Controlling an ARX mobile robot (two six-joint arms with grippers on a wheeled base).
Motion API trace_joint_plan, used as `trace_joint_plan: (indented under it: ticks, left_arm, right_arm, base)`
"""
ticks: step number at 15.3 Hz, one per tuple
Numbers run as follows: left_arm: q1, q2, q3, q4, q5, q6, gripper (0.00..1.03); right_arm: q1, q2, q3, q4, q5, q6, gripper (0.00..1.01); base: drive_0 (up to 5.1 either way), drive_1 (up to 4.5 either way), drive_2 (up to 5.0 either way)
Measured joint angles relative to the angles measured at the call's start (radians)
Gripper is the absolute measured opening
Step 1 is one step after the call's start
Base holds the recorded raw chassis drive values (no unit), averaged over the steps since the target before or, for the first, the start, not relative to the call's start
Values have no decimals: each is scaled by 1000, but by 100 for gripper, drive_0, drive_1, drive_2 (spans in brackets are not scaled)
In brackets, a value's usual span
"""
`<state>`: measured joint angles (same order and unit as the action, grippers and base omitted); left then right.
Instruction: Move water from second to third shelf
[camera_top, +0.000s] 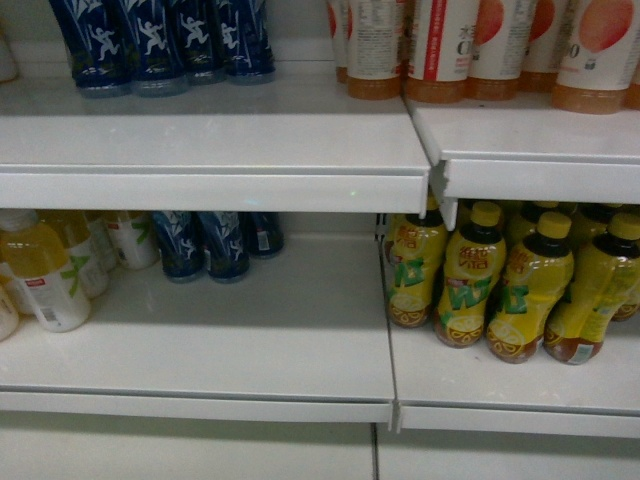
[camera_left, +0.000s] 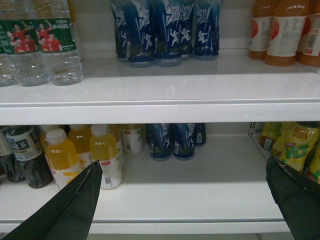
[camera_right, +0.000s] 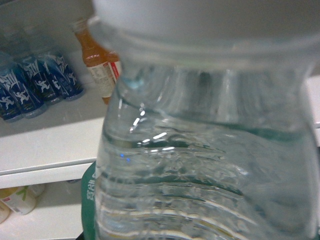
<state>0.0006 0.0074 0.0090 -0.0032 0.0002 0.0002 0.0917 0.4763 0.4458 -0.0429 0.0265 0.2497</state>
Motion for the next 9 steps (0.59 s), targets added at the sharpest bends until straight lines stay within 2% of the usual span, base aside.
trace_joint_plan:
  ticks: [9]
  left_arm:
    - [0,0,0,-1,-1,0,98]
  right_arm:
    - [0,0,0,3,0,0,43]
  base:
    - [-501,244,244]
